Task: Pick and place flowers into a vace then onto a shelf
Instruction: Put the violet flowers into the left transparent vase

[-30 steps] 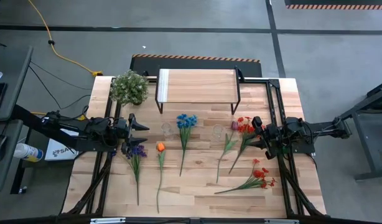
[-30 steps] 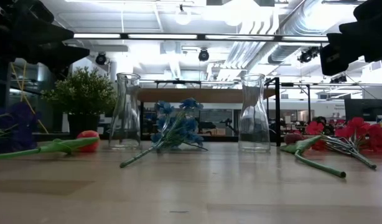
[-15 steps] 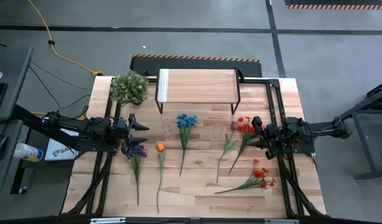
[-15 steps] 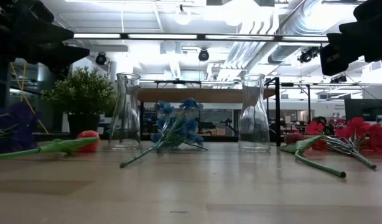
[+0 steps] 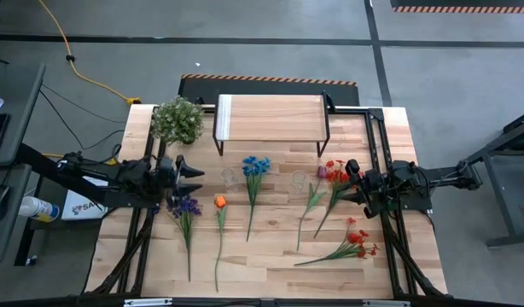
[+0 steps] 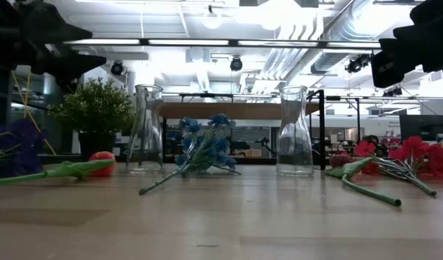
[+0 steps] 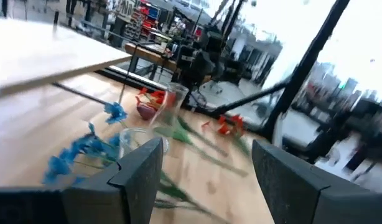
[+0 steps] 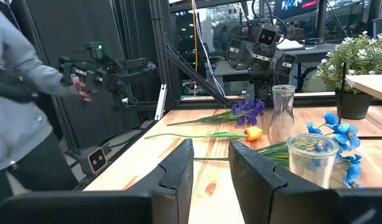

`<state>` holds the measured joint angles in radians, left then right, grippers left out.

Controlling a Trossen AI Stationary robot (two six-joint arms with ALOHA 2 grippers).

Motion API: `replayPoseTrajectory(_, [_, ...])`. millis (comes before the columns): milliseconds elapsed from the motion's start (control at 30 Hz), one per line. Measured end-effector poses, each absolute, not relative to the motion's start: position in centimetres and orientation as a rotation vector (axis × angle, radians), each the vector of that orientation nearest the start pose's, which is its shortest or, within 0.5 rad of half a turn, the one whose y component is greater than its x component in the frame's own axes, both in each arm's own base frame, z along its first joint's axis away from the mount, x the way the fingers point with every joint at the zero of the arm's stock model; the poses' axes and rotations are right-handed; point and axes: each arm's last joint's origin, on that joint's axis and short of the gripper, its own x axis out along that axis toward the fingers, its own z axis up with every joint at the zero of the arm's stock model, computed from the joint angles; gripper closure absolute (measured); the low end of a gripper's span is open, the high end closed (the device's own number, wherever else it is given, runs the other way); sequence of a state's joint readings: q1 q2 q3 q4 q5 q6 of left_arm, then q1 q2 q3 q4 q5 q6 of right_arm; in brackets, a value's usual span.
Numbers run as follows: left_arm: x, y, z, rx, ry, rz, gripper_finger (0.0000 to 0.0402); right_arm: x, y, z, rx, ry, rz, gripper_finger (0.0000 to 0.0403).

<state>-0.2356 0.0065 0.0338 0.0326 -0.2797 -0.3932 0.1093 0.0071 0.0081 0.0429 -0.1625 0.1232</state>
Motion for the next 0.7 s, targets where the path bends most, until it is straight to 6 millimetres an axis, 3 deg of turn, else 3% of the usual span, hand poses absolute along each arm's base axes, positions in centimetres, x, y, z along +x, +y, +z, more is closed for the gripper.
replayPoseTrajectory(133, [9.3,-1.4,18.7,-0.605,-0.163,0.002,0.0124,9.6,1.3,17.5,0.124,-0.086,0.204,0.0308])
replayPoseTrajectory(300, [9.0,-1.1,20.0,-0.800,-0.329,0.031,0.0124,9.1,1.0,19.9,0.217,-0.342,0.132,0.0308])
replayPoseTrajectory(533, [8.0,-0.9,22.4,-0.841,-0.525,-0.079,0.0124,6.4,0.4,24.8,0.360,-0.801,0.118,0.0308])
replayPoseTrajectory(700, [7.0,-0.9,25.6,-0.817,-0.539,-0.177,0.0124,4.9,0.4,27.7,0.285,-0.905,0.154,0.0308])
